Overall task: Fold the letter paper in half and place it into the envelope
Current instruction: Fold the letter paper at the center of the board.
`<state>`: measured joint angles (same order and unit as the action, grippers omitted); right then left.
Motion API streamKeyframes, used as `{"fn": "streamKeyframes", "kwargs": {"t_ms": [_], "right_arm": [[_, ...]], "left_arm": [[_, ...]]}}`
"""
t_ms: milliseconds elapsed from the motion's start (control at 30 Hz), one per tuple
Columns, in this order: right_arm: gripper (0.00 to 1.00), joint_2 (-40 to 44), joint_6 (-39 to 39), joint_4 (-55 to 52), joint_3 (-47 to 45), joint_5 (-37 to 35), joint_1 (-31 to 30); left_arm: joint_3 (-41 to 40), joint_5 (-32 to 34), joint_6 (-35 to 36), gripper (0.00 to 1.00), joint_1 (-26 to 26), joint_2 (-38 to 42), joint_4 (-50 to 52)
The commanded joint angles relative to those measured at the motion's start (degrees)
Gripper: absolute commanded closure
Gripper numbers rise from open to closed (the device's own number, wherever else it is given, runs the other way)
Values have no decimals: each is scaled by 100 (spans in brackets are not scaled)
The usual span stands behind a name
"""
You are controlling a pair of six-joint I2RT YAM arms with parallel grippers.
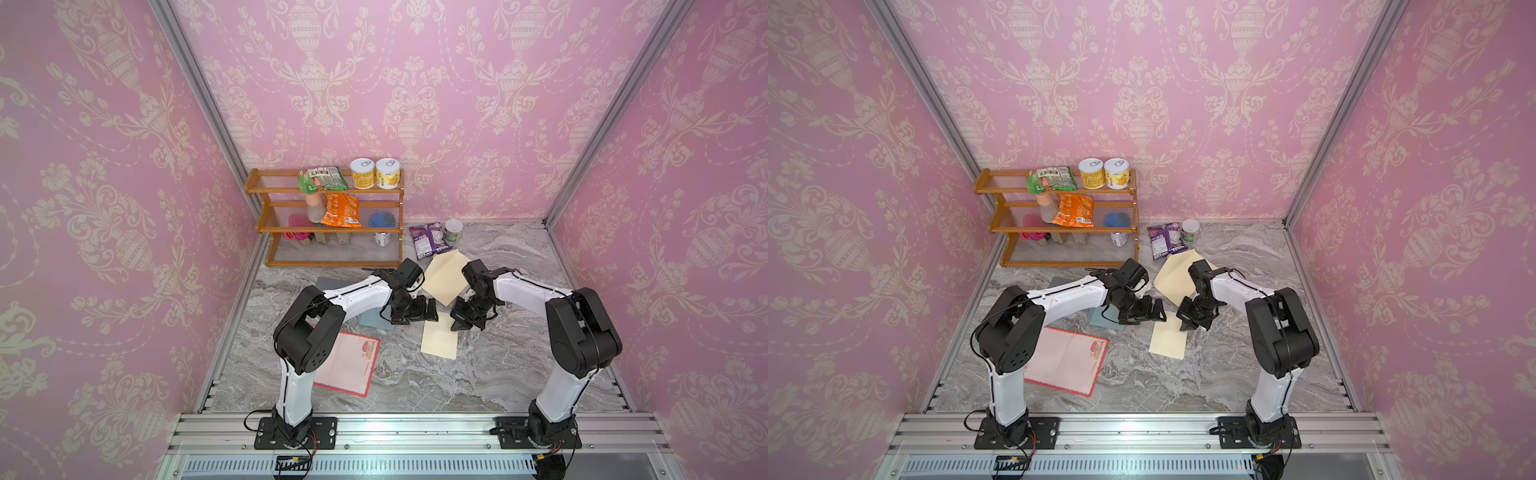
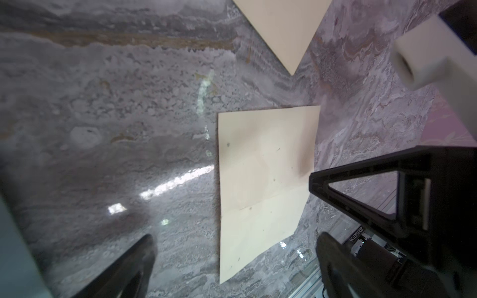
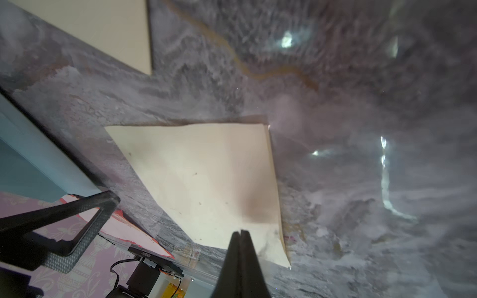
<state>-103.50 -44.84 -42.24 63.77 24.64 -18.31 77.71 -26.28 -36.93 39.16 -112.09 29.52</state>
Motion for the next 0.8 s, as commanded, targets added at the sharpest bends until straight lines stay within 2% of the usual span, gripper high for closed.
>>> {"fn": "streamKeyframes", "kwargs": {"t_ms": [0,367,767], "right_arm": [[100,-232,-2,5,-69,-166,-11],[100,-744,59,103,59,-251,-15],[100,-922,-347,778,-192,147,-15]], "left_arm": [[-68,-88,71,1,-1,25,-82],[54,-211,10,1,9,-405,-113],[305,-337,5,1,69,-775,71]]}}
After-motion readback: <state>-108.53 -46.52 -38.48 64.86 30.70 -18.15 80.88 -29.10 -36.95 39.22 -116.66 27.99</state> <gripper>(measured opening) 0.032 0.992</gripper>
